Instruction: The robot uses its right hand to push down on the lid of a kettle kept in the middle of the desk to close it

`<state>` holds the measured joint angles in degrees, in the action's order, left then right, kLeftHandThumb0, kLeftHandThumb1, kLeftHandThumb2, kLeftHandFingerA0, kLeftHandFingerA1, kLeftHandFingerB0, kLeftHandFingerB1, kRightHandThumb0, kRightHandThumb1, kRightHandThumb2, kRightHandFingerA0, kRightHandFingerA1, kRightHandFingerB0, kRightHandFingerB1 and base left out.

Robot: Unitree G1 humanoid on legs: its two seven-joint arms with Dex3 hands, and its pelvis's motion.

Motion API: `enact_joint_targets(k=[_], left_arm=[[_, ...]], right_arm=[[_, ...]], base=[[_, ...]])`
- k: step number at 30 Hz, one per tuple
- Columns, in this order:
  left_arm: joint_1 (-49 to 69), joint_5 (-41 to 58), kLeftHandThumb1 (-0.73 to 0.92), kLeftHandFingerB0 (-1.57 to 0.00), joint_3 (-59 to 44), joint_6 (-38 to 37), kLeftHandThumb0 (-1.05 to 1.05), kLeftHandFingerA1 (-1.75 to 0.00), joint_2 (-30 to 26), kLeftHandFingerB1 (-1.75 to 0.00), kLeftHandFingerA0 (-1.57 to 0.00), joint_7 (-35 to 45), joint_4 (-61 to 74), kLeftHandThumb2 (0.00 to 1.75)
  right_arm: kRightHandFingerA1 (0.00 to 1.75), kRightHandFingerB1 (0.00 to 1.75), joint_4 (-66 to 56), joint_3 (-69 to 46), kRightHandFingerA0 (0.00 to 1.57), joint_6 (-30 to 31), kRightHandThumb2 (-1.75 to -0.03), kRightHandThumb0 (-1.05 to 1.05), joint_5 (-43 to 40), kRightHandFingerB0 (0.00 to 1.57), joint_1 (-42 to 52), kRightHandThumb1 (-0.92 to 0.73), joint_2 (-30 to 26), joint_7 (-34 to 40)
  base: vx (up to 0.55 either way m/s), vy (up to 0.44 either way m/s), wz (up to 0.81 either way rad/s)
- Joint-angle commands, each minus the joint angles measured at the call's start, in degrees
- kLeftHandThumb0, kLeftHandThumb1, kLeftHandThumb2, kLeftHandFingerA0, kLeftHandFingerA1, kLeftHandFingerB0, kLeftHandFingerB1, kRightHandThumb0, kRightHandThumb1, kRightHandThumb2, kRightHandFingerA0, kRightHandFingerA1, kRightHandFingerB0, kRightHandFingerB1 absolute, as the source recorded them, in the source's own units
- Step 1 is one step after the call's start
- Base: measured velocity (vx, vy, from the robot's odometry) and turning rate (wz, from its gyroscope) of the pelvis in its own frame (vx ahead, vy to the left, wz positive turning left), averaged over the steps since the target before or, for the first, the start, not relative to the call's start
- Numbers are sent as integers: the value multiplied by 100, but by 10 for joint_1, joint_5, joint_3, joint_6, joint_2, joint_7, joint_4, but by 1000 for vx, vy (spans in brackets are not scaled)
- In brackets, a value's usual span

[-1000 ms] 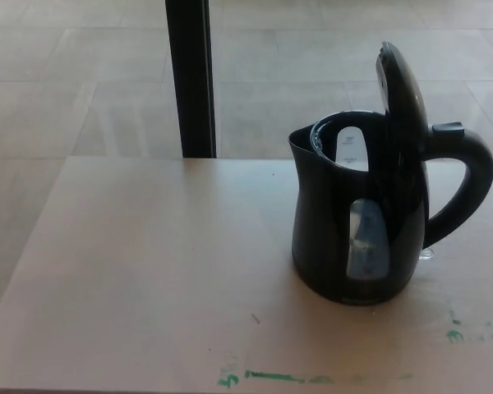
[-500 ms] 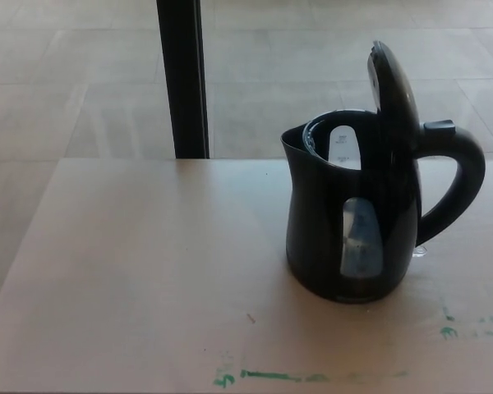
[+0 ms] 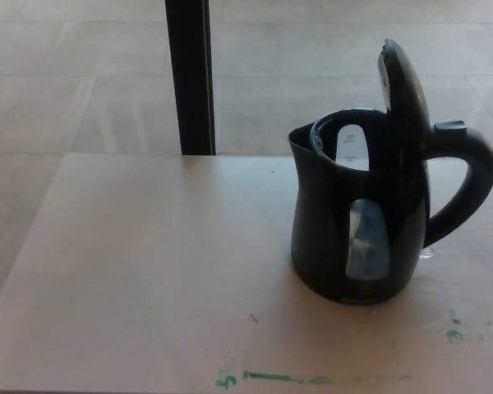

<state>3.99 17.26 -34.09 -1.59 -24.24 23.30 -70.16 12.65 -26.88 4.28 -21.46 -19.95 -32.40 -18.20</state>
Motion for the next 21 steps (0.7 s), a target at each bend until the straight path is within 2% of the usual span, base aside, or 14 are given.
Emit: enact_joint_targets(k=[1,5,6,9,10,11,19,20,21], left_arm=[[6,14,75,-31,-1,11,-70,-42,-10,-33,-43,9,4,63],[1,12,75,-31,1,8,-69,-43,-12,-34,-44,5,-3,63],[2,12,76,-31,1,8,-69,-44,-12,-34,-45,6,-2,63],[4,14,75,-32,0,9,-69,-43,-12,-34,-44,11,1,63],[6,15,75,-32,0,9,-69,-43,-11,-34,-44,11,3,63],[7,15,75,-31,1,10,-69,-43,-11,-34,-44,11,6,63],[7,14,75,-32,2,6,-71,-42,-14,-33,-44,12,-3,62],[7,14,76,-31,2,7,-69,-40,-15,-33,-42,11,-3,63],[7,14,76,-31,3,8,-69,-40,-17,-33,-42,10,-3,63]], right_arm=[[41,28,4,79,25,18,-63,-77,62,20,-80,-73,-17,4],[39,28,9,138,28,14,-63,-83,92,24,-125,-73,-10,3],[52,41,5,150,23,13,-96,-82,97,15,-132,-57,-8,3],[51,42,-14,197,25,14,-99,-84,132,15,-152,-62,-11,4],[51,42,-18,211,25,14,-99,-84,145,15,-159,-62,-11,6],[44,28,-10,227,29,7,-64,-77,152,23,-173,-75,-5,3],[47,30,61,293,33,-27,-63,-78,201,26,-252,-75,17,1],[54,43,72,299,27,-27,-96,-80,204,18,-264,-60,18,-5],[54,43,86,308,27,-28,-96,-80,209,18,-278,-60,18,-12]], base=[[0,0,0],[0,0,0],[-22,1,6],[-8,1,3],[0,0,0],[0,0,0],[0,0,0],[0,0,0],[0,0,0]])
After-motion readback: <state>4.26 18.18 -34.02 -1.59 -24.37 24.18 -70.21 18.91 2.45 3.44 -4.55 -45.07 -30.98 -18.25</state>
